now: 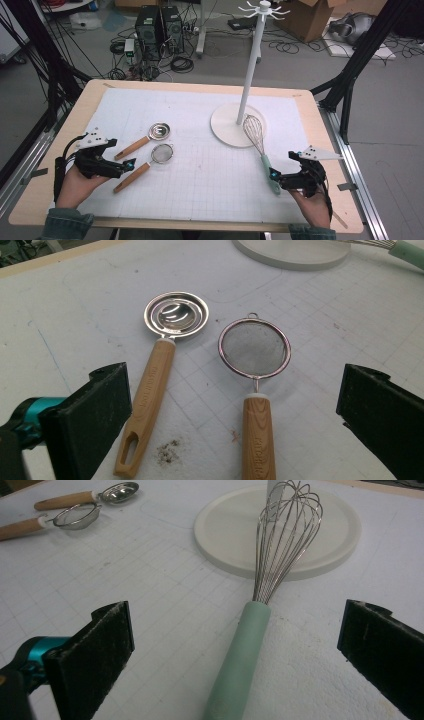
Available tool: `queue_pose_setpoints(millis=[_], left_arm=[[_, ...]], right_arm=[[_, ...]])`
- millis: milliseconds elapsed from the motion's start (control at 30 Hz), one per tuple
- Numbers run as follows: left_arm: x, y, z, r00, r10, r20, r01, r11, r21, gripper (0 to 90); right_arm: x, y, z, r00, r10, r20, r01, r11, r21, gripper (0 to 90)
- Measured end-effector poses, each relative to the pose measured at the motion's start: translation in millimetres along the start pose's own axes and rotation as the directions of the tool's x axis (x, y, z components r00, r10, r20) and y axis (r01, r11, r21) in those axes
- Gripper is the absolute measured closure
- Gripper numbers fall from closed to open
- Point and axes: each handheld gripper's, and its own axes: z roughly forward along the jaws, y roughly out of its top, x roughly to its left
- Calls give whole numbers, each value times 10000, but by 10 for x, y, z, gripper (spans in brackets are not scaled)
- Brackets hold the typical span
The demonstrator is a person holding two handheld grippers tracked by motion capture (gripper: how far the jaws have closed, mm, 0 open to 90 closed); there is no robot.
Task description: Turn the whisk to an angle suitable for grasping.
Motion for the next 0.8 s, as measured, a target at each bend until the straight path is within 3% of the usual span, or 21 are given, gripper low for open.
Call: queue_pose_setpoints(millis=[400, 800], left_arm=[[14, -4, 12, 10000, -43, -9, 43, 10000, -9, 18], [8, -20, 13, 10000, 1, 50, -1, 10000, 25, 18]], right_arm=[[-26, 8, -3, 9990, 312, 317, -311, 9995, -34, 10], [-108, 137, 124, 9986, 446, 298, -465, 9967, 661, 14]])
